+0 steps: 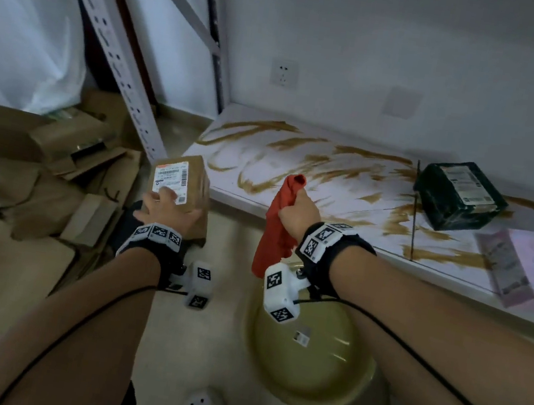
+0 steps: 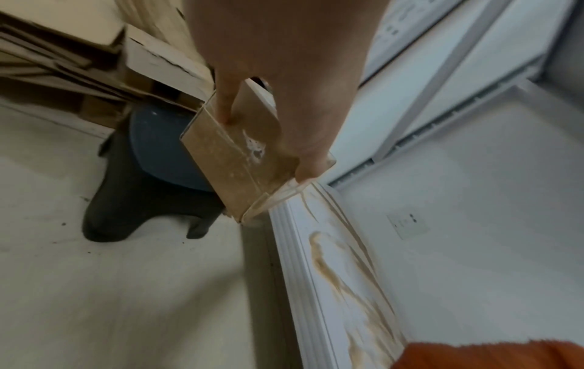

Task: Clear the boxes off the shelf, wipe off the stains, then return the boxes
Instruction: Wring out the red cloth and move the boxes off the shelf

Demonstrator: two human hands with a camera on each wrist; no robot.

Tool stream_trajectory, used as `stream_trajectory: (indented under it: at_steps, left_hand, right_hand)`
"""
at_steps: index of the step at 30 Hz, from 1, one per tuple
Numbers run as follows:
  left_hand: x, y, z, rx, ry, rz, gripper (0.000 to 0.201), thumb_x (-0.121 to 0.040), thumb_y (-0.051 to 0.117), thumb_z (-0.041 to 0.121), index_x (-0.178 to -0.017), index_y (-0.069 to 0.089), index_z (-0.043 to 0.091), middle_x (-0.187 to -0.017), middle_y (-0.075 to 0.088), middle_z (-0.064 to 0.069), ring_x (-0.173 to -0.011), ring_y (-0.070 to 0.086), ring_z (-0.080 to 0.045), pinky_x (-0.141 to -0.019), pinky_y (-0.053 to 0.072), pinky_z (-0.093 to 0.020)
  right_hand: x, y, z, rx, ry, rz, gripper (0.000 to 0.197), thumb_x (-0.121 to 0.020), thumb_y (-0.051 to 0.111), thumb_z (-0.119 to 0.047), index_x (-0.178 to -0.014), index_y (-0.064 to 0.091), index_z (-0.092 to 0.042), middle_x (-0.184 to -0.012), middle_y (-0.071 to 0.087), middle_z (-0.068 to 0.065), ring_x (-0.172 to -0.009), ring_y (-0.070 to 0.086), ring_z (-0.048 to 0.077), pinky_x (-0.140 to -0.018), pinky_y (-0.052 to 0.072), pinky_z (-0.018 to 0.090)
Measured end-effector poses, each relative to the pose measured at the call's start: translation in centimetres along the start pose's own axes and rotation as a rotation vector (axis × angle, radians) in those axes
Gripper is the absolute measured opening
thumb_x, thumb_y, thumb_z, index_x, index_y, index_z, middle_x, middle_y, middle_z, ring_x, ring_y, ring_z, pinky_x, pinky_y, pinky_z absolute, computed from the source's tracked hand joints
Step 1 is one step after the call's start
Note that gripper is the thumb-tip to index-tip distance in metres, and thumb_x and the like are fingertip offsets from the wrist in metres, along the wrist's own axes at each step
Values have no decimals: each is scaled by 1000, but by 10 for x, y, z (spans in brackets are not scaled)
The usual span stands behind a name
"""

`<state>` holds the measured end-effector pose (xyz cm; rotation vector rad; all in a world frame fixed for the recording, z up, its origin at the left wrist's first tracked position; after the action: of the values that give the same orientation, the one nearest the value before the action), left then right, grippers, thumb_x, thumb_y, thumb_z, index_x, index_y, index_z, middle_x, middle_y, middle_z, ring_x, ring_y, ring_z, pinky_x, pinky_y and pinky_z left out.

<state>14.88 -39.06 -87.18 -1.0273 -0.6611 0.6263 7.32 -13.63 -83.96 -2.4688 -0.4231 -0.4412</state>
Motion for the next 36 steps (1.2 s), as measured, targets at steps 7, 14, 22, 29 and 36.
stream_trajectory:
  at_steps: [7,14,22,29,36]
  left_hand:
    - [-25,0,-61,2,-190,-73,71,-75,62,49,-133,36,17,-133,27,-11,-121,38,-42,-107,31,-50]
    - [-35,5,-72,-97,-174,-98,73,-77,63,47,-135,33,16,-134,27,-12,-126,32,-40,-111,24,-53]
    - [-40,28,-89,-151,-157,-221,97,-75,64,59,-147,14,19,-150,14,-12,-137,25,-40,-109,28,-56]
    - [-40,19,-56,-158,-97,-118,62,-88,53,47,-139,37,16,-150,23,-9,-138,20,-40,-112,22,-54]
    - [-23,14,19,-121,90,-81,42,-92,47,24,-133,46,17,-145,33,-10,-137,24,-36,-112,22,-50]
  right_hand:
    - [-6,27,-14,28,-6,-34,68,-90,42,-7,-151,13,-21,-128,53,17,-106,58,34,-77,47,33]
    - [-11,33,-14,53,8,-24,69,-90,42,-6,-151,13,-21,-129,52,18,-109,57,34,-76,45,31]
    - [-14,40,-13,85,24,-13,67,-89,44,-4,-150,16,-15,-123,54,18,-106,58,33,-78,49,33]
    - [-14,48,-14,69,17,-42,72,-89,44,-5,-151,12,-20,-129,52,18,-110,57,34,-86,49,36]
    - [-3,10,9,35,34,19,73,-89,44,-5,-151,11,-23,-138,46,16,-116,53,33,-94,48,37]
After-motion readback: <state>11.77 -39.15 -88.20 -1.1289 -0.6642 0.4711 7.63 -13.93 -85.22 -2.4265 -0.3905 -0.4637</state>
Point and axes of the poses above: each hand's wrist, its own x-axis away from the middle knuckle, its own y-axis out of the palm, z = x × y, the point moved 8 cm from there along -x, towards the middle knuckle
